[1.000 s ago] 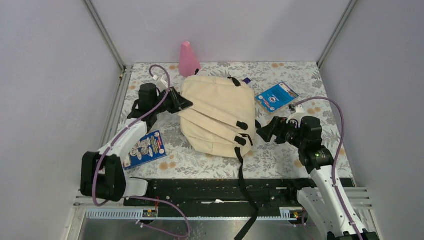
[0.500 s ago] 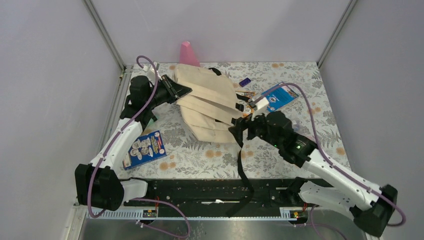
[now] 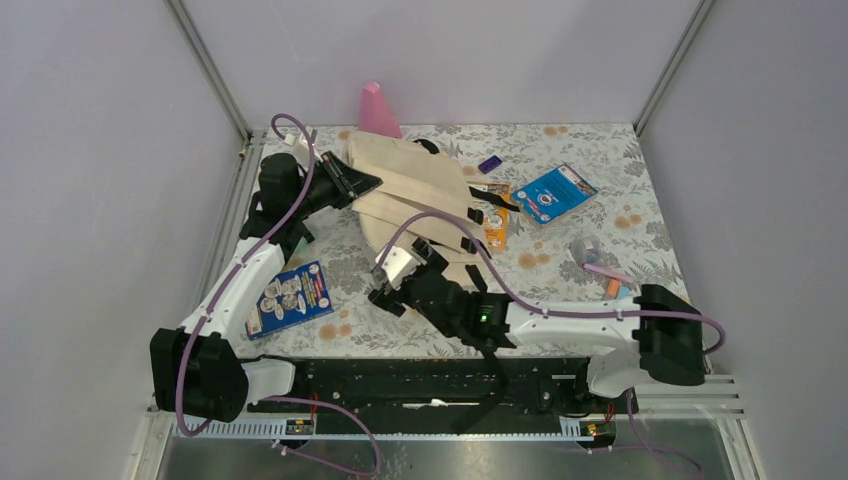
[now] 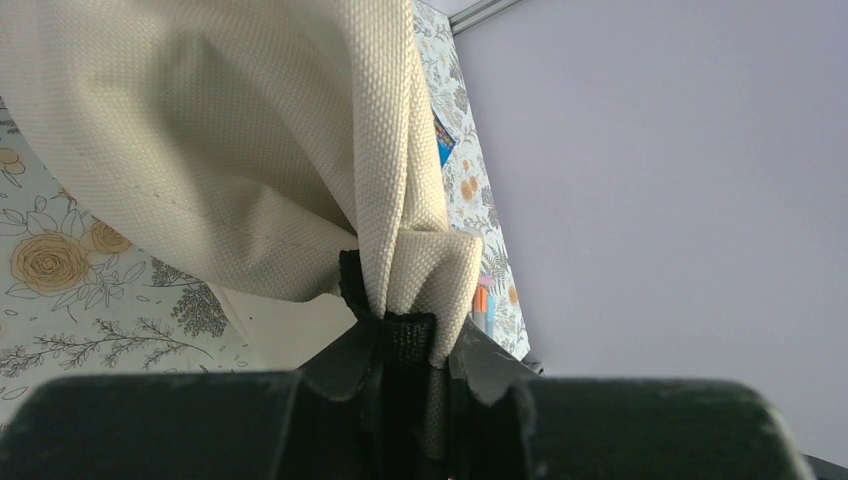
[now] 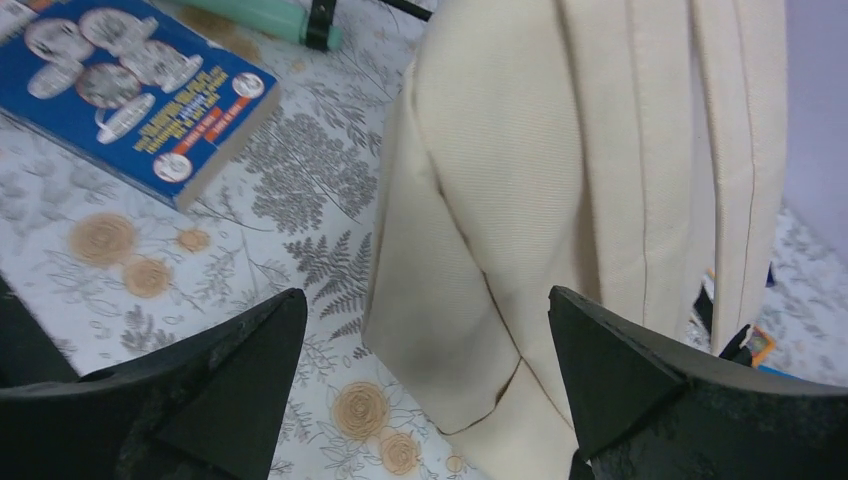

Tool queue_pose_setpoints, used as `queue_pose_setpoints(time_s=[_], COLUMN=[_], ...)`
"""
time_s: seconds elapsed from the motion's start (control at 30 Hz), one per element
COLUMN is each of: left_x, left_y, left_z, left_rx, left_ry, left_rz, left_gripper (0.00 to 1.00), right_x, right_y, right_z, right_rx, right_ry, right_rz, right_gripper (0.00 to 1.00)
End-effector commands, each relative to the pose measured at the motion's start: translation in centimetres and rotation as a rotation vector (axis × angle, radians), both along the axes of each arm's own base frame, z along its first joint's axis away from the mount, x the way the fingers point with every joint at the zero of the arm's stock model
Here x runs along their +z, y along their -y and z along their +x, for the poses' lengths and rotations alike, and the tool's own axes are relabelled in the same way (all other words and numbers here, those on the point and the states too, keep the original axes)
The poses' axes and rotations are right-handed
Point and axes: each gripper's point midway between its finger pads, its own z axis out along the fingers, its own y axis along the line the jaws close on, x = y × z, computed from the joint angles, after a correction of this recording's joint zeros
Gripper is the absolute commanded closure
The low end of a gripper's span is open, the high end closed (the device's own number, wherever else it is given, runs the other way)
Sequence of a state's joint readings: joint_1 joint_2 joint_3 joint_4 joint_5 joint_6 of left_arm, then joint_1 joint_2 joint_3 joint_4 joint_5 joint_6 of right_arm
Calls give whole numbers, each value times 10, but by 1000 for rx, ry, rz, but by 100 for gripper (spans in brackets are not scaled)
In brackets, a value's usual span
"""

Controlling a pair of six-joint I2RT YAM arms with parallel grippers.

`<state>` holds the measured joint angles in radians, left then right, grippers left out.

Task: Pack the student bag
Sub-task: Pick up the student bag at the center of the board.

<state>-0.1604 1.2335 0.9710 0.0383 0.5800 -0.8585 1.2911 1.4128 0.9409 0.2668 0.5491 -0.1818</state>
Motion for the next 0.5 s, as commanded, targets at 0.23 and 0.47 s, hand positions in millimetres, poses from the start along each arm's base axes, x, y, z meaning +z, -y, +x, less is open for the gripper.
queue_pose_setpoints(time_s=[0.23, 0.47], left_x=[58, 63], left_y=[-6, -8], left_z=[-4, -6], left_rx=[7, 13], left_ry=[191, 206], left_rz=[-54, -50], left_gripper=[100, 100], right_x=[8, -4], right_y=[-22, -10], right_z=[10, 25], right_rx=[-166, -281], right_ry=[267, 283], right_rz=[-210, -260], right_gripper=[0, 0])
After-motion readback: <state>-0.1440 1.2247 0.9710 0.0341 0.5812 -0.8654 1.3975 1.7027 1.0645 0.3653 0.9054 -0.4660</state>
